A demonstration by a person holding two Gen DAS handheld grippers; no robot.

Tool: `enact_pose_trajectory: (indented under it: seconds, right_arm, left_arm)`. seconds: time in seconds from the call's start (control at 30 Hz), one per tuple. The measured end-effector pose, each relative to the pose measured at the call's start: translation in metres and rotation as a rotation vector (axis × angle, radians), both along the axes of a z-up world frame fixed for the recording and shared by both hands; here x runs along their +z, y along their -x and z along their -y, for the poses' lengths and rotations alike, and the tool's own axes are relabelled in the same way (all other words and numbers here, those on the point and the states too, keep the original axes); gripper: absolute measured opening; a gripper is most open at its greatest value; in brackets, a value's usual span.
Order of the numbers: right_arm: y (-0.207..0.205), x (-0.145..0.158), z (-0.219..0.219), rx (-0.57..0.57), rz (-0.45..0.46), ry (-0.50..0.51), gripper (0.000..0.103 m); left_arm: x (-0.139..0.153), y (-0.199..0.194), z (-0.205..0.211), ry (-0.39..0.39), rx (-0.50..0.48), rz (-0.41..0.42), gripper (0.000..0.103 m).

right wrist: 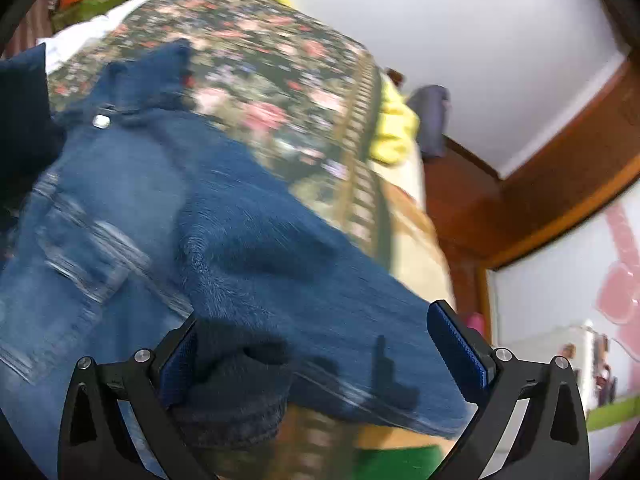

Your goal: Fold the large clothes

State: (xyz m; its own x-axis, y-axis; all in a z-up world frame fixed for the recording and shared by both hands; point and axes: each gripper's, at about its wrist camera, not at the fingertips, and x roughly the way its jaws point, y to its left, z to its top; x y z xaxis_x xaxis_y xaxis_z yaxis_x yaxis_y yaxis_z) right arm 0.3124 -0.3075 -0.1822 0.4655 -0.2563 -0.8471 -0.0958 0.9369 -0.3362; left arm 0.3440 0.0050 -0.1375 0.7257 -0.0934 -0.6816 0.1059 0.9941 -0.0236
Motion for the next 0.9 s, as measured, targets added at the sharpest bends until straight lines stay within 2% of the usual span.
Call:
enact_pose_trajectory:
  seconds: [0.07,0.17,0.27,0.33,0.43,0.5,0.53,0.7,0.8,0.9]
  right_arm:
    - [0.005,-0.002,0.017,-0.029,-0.014,0.017,0.103]
    - [0.013,-0.009,0.042,-0.072,-0.058,-0.066,0.103]
    - [0.02,-0.009,0.055,-0.137,-0.063,-0.122,0.103]
    - [0.023,0.001,0.054,-0.143,-0.045,-0.143,0.102]
    - [0.033,0.032,0.041,-0.1,0.016,-0.143,0.102]
    - [0.037,0.056,0.027,-0.052,0.068,-0.159,0.102]
    - [0.038,0.066,0.02,-0.029,0.088,-0.172,0.102]
    - [0.03,0.106,-0.033,0.098,0.165,-0.234,0.103]
    - [0.018,0.116,-0.074,0.181,0.18,-0.261,0.103]
    - [0.006,0.115,-0.12,0.267,0.157,-0.3,0.103]
  left_arm:
    - [-0.012,-0.001,0.012,0.016,-0.038,-0.042,0.008]
    - [-0.03,0.004,0.03,0.025,-0.103,-0.1,0.008]
    - [-0.049,0.008,0.044,0.01,-0.15,-0.159,0.012]
    - [-0.065,0.012,0.054,-0.006,-0.196,-0.224,0.018]
    - [-0.081,0.019,0.06,-0.027,-0.236,-0.284,0.027]
    - [-0.086,0.025,0.06,-0.034,-0.251,-0.307,0.043]
    - [-0.086,0.028,0.057,-0.027,-0.253,-0.324,0.047]
    - [-0.061,0.046,0.023,0.036,-0.223,-0.292,0.054]
    - [-0.037,0.056,-0.014,0.071,-0.16,-0.239,0.066]
    - [-0.015,0.065,-0.058,0.076,-0.067,-0.166,0.069]
